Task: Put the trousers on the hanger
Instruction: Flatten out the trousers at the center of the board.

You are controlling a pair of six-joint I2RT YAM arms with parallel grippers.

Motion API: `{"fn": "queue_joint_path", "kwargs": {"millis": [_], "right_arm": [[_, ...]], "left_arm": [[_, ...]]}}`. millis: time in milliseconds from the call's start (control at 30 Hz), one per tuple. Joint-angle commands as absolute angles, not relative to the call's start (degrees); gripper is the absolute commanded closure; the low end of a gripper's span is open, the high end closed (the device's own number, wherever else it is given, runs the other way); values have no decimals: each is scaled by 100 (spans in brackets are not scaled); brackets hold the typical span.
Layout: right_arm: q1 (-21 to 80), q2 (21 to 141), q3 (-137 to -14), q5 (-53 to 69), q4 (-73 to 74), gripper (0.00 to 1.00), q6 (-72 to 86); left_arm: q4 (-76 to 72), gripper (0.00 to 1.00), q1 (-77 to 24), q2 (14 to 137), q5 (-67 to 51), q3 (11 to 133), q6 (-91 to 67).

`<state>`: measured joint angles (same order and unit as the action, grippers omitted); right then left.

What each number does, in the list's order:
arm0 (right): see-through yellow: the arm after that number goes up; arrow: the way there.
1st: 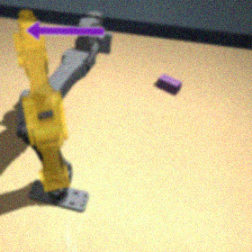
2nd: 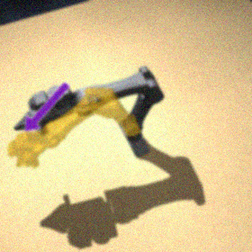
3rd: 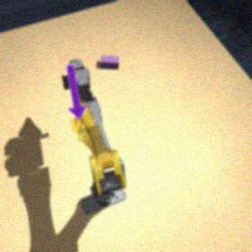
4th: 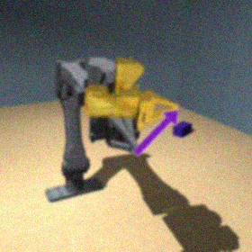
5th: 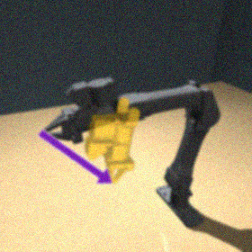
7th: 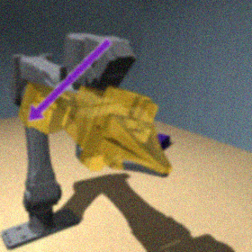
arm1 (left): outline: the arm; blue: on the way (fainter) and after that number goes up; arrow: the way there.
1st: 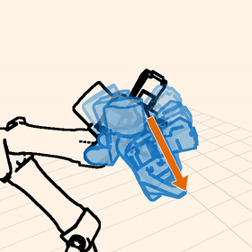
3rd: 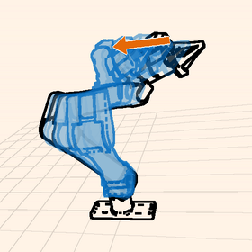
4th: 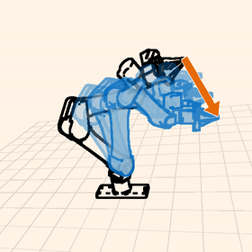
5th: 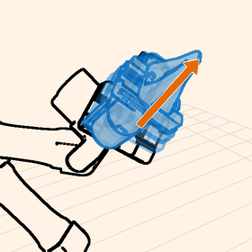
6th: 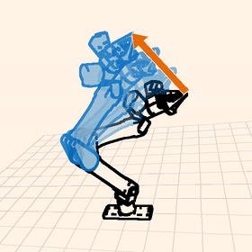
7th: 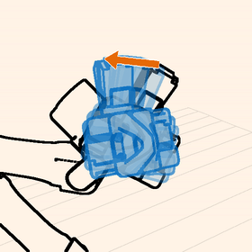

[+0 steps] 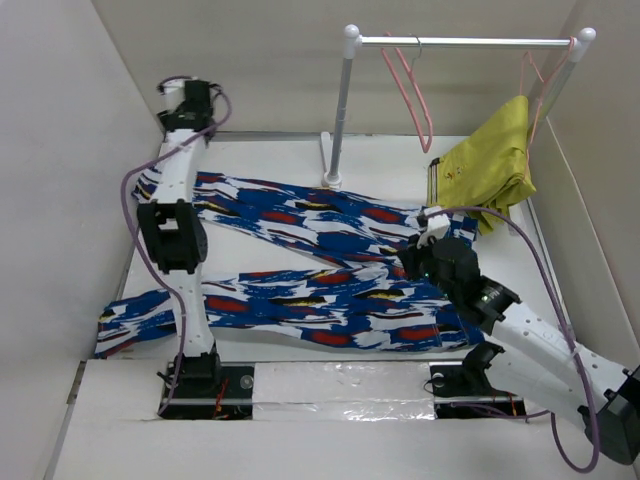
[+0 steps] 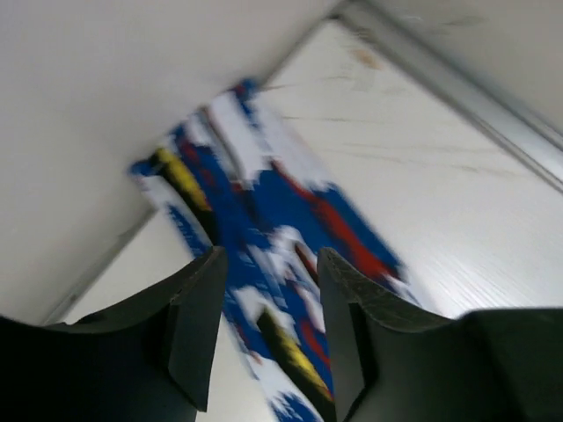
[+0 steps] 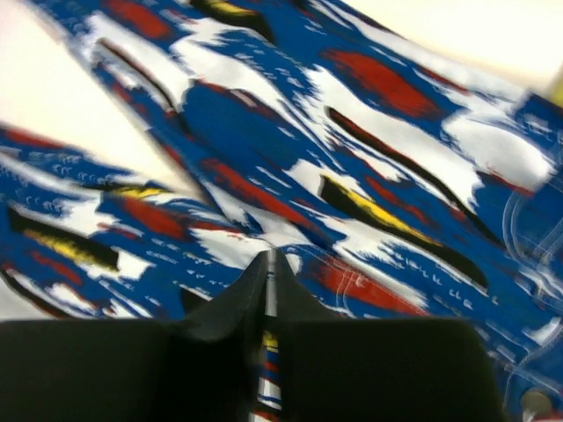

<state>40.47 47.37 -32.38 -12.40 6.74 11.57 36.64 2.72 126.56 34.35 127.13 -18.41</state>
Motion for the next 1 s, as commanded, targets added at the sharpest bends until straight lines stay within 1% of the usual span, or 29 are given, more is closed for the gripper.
{"fn": "queue_joint_path", "kwargs": {"millis": [0, 33, 67, 100, 133, 167, 200, 233, 267, 300, 333, 367, 433, 467, 500, 533, 600, 633, 667, 733, 833, 900, 967], "right_arm": [[3359, 4615, -3278, -1582, 765, 100, 1494], [3131, 4597, -3200, -1521, 643, 100, 1581], [2885, 4562, -3060, -1277, 598, 100, 1599], [2326, 4570, -3006, -1161, 563, 100, 1634], [2016, 4579, -2945, -1012, 510, 100, 1739], [1699, 4597, -2849, -715, 492, 100, 1784], [1366, 4631, -2787, -564, 449, 100, 1819], [710, 4649, -2743, -388, 413, 98, 1898], [512, 4676, -2699, -248, 396, 94, 1933], [397, 4771, -2672, -385, 404, 77, 1968], [274, 4833, -2681, -491, 465, 66, 2030], [-110, 4886, -2681, -353, 440, 55, 2039], [-595, 5096, -2611, -45, 352, 36, 2118], [-1024, 5167, -2584, 217, 352, 32, 2144], [-1194, 5238, -2532, 246, 308, 30, 2162], [-1335, 5412, -2409, 290, 107, 27, 2180], [-1520, 5615, -2391, 527, 62, 26, 2197], [-1590, 5738, -2434, 553, 62, 26, 2215], [-1591, 5992, -2487, 519, 62, 26, 2232], [-1810, 6387, -2653, 754, 96, 25, 2180], [-1907, 6801, -2742, 1097, -112, 25, 2127], [-1907, 7248, -2803, 1353, -175, 25, 2162], [-1907, 7470, -2804, 1572, -281, 28, 2267]], "left_arm": [[2859, 60, -1464, 11848, 3304, 12491, -1530], [2604, 70, -1781, 11508, 3305, 12254, -1521], [2401, 76, -2036, 11348, 3157, 11817, -1555], [2252, 84, -2413, 11207, 2999, 11647, -1738], [2146, 94, -2547, 11041, 2727, 11428, -2227], [1910, 98, -2688, 10613, 2098, 10669, -2372], [1142, 100, -2846, 10365, 1909, 10122, -2486], [681, 100, -3230, 10075, 1768, 9585, -2574], [303, 100, -3417, 9585, 1566, 8588, -2627], [-328, 100, -3602, 9389, 1530, 8126, -2706], [-578, 100, -3969, 9213, 1512, 7738, -2794], [-763, 100, -4164, 8993, 1486, 7082, -2891], [-1019, 100, -4525, 8912, 1485, 6611, -2935], [-1020, 100, -4857, 8903, 1494, 6305, -2979], [-1080, 100, -5026, 8895, 1494, 6145, -2997], [-1168, 93, -5184, 8886, 1468, 5996, -2954], [-1343, 86, -5597, 8833, 1477, 5644, -2918], [-1432, 78, -5712, 8807, 1459, 5538, -2874], [-1494, 75, -5817, 8737, 1450, 5389, -2822], [-1626, 72, -6081, 8588, 1581, 5187, -2673], [-1757, 71, -6214, 8342, 1793, 4914, -2575], [-2072, 71, -6214, 8017, 1732, 4510, -2566], [-2302, 71, -6214, 7745, 1688, 4177, -2514]]}}
